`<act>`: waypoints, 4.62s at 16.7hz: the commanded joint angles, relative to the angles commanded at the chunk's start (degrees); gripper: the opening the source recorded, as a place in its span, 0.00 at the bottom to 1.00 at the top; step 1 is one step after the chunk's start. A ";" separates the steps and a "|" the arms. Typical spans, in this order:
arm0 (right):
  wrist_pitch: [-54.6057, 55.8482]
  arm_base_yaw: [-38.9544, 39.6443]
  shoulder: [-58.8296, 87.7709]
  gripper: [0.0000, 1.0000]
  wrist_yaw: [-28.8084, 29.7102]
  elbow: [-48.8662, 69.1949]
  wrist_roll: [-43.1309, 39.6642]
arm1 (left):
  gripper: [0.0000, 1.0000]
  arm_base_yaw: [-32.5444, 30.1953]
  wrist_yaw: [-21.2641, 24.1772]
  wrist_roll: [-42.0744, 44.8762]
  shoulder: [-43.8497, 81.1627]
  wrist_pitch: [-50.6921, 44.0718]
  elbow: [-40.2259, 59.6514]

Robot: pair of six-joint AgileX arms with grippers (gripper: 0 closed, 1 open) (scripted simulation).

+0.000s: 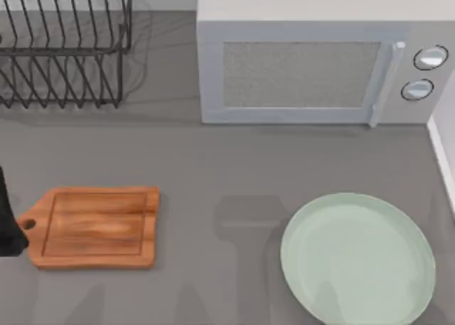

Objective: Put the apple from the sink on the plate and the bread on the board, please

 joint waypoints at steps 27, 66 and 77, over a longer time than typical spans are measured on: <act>-2.27 -0.86 3.56 1.00 0.00 3.30 -0.82 | 1.00 0.00 0.00 0.00 0.00 0.00 0.00; -37.41 -21.96 128.97 1.00 0.21 77.75 -20.89 | 1.00 0.00 0.00 0.00 0.00 0.00 0.00; -30.00 -22.03 134.48 0.77 0.26 74.48 -20.81 | 1.00 0.00 0.00 0.00 0.00 0.00 0.00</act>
